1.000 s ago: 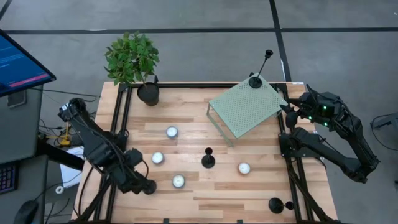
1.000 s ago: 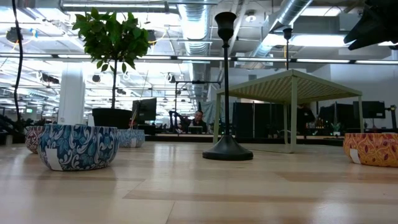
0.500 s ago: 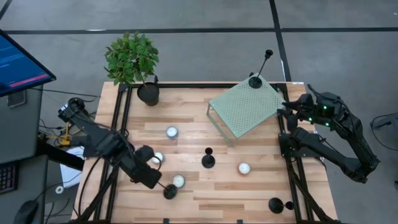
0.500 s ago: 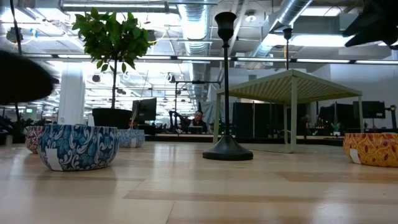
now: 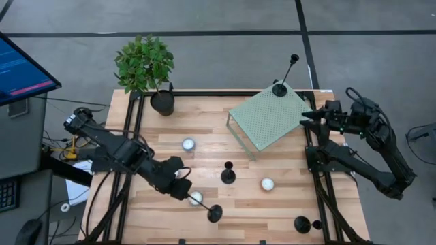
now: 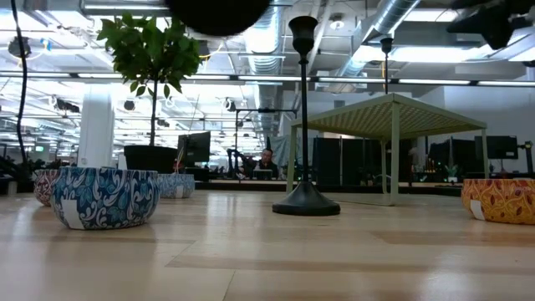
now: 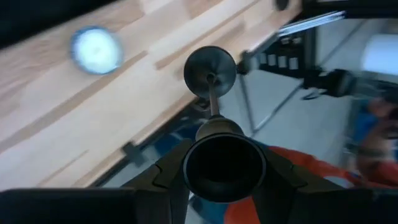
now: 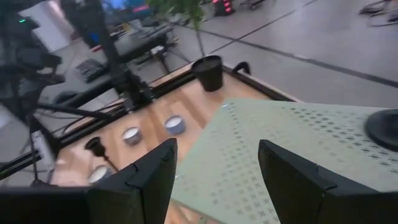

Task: Pick & Place candle stick holders
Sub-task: Align the black candle holder with the other black candle holder on the shelf

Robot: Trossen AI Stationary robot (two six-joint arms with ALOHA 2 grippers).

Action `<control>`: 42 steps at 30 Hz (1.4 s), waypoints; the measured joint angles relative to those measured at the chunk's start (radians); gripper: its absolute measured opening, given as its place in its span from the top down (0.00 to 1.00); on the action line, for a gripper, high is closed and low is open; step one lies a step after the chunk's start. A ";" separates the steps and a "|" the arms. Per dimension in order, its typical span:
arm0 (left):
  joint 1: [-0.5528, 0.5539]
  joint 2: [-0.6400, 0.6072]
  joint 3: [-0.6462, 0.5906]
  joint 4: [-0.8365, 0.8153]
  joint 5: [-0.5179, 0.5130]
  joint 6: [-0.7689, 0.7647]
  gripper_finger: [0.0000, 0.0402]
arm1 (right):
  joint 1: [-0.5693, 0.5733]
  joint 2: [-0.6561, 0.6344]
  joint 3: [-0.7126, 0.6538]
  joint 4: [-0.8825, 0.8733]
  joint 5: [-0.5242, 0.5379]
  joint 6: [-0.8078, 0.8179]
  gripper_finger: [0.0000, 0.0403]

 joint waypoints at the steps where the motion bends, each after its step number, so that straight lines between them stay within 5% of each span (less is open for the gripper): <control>1: 0.009 -0.001 0.000 0.019 0.000 0.001 0.67 | 0.000 0.013 0.000 0.008 -0.025 0.000 0.46; 12: 0.087 0.006 0.000 0.146 -0.004 0.056 0.67 | 0.110 0.286 0.000 0.170 -0.350 0.121 0.46; 25: 0.213 0.006 0.000 0.406 -0.031 0.184 0.67 | 0.391 0.553 0.274 0.260 -0.341 0.128 0.46; 34: 0.344 0.006 0.000 0.502 0.021 0.321 0.67 | 0.344 0.645 0.504 -0.042 -0.323 -0.006 0.46; 42: 0.452 0.006 0.000 0.501 0.056 0.480 0.67 | 0.305 0.709 0.588 -0.107 -0.316 -0.023 0.46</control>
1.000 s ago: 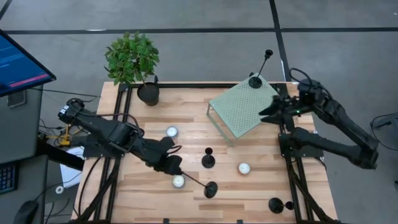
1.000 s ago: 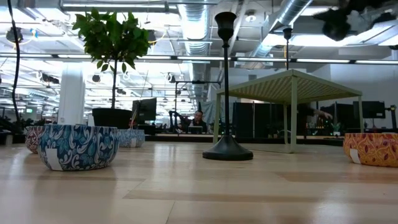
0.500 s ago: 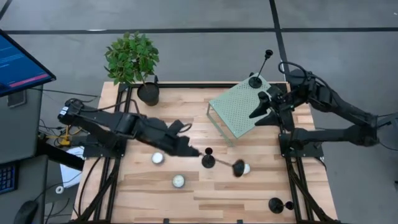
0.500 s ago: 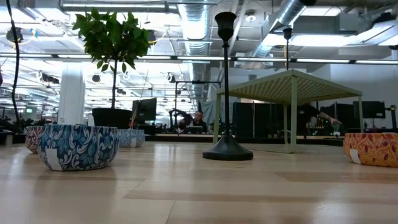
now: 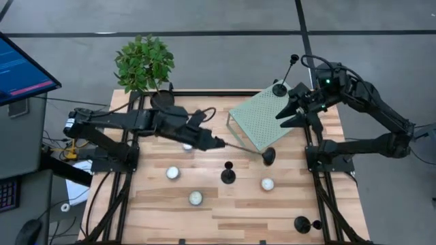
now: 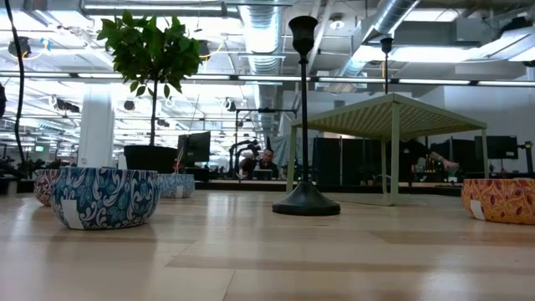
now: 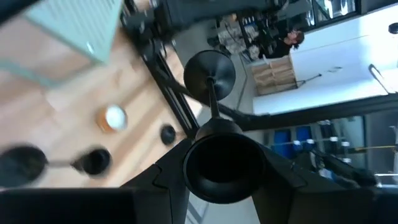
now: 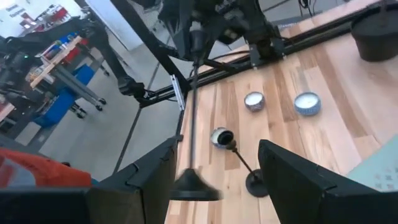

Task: Pick & Place candle stick holders
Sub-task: Align the black candle holder with the other black candle holder on the shelf

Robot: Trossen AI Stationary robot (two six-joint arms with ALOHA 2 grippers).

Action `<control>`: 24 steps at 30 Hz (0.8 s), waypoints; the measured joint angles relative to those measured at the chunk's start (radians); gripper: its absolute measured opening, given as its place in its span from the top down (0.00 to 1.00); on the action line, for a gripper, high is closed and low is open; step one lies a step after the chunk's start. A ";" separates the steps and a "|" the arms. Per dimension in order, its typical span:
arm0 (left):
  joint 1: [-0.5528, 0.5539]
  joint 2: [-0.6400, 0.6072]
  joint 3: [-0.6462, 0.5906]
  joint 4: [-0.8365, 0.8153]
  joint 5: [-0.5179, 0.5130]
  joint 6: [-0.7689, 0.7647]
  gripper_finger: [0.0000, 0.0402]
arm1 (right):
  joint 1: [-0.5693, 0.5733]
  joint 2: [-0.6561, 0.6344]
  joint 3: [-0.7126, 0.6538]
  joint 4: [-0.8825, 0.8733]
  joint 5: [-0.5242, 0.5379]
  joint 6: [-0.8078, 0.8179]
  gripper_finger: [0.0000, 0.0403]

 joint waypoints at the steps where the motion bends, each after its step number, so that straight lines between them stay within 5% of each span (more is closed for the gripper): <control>1: 0.014 0.000 0.000 0.000 0.000 0.023 0.67 | 0.000 0.010 0.001 -0.003 0.000 0.000 0.46; 10: 0.092 0.000 0.000 -0.002 0.025 0.162 0.67 | 0.000 0.092 0.012 -0.002 0.002 -0.020 0.46; 24: 0.160 0.000 -0.001 -0.007 0.018 0.327 0.67 | 0.013 0.292 0.263 -0.094 0.137 -0.173 0.46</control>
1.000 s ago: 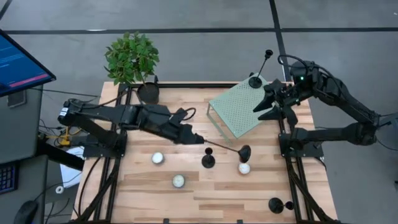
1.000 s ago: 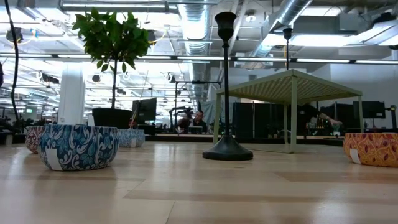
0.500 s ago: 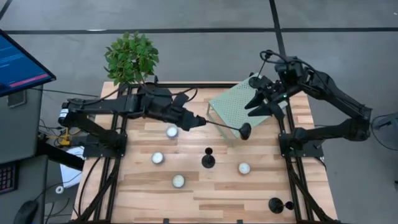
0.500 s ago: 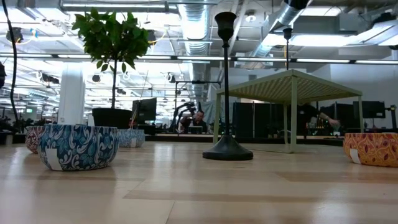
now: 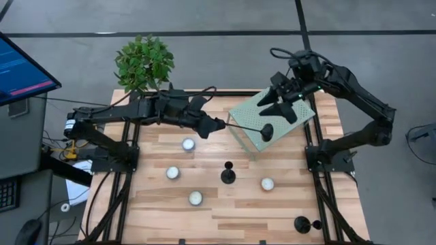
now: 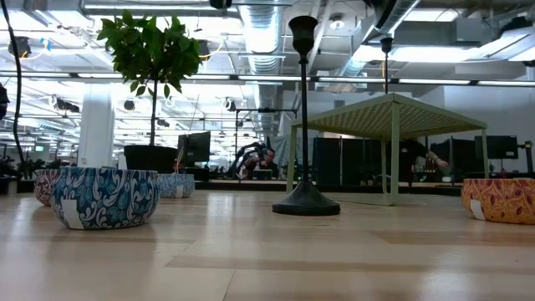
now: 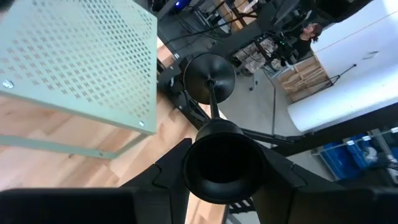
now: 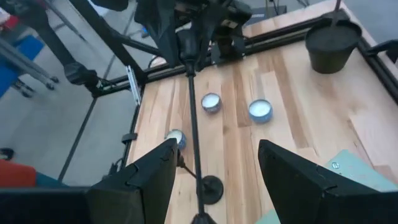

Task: Pick & Place candle stick holders
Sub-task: Align the black candle holder with the other black candle holder on the shelf

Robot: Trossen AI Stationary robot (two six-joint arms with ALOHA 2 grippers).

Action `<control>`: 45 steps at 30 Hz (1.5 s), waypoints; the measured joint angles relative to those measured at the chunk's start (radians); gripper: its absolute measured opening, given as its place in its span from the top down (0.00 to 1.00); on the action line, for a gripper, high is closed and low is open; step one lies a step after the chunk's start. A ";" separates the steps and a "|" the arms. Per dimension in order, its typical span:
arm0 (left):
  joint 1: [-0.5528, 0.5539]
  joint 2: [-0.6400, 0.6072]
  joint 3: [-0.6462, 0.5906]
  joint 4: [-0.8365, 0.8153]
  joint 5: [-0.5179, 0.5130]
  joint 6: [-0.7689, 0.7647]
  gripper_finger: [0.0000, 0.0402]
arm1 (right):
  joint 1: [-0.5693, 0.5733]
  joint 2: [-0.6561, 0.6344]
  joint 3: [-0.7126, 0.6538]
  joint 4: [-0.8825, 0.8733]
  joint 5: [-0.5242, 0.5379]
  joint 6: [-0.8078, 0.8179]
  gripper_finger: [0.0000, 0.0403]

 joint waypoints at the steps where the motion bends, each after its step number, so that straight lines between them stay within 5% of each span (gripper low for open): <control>1: 0.003 0.000 0.000 0.000 0.000 0.004 0.67 | 0.004 0.015 0.017 -0.012 0.003 -0.008 0.46; 8: 0.013 0.011 -0.001 -0.008 0.004 0.036 0.67 | 0.030 0.080 0.065 -0.101 0.100 -0.095 0.46; 45: 0.061 0.027 -0.001 -0.034 -0.007 0.088 0.67 | 0.073 0.153 0.064 0.005 0.097 -0.149 0.46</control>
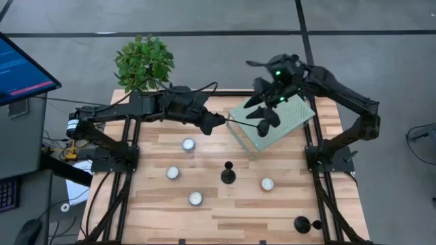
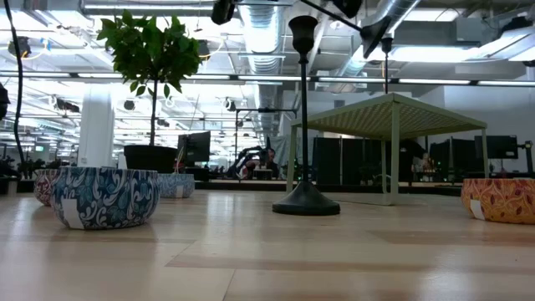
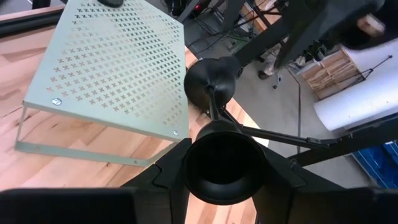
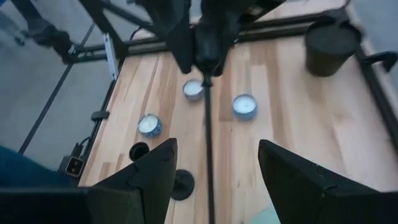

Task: Pick & Place candle stick holders
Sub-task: Align the black candle holder with the other black candle holder on the shelf

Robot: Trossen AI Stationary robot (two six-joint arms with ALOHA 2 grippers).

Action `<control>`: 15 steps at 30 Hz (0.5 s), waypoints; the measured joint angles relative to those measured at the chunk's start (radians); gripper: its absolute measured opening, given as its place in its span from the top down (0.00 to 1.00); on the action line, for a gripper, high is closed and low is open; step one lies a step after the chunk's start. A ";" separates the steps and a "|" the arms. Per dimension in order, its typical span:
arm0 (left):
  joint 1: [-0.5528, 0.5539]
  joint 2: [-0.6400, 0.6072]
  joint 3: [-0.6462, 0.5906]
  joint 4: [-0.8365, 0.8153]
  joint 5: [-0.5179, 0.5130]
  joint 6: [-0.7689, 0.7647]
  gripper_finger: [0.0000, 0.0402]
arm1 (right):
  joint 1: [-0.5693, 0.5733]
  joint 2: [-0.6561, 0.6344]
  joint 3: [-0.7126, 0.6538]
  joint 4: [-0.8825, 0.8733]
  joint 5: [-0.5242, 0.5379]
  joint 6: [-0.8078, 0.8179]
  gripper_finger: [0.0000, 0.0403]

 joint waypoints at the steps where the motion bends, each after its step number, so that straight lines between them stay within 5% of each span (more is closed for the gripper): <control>1: 0.000 0.000 0.000 0.000 0.000 0.000 0.67 | 0.006 0.010 -0.001 0.003 -0.001 -0.001 0.46; 15: -0.001 0.000 0.000 0.003 -0.014 0.000 0.67 | 0.053 0.109 0.000 0.028 -0.005 -0.034 0.46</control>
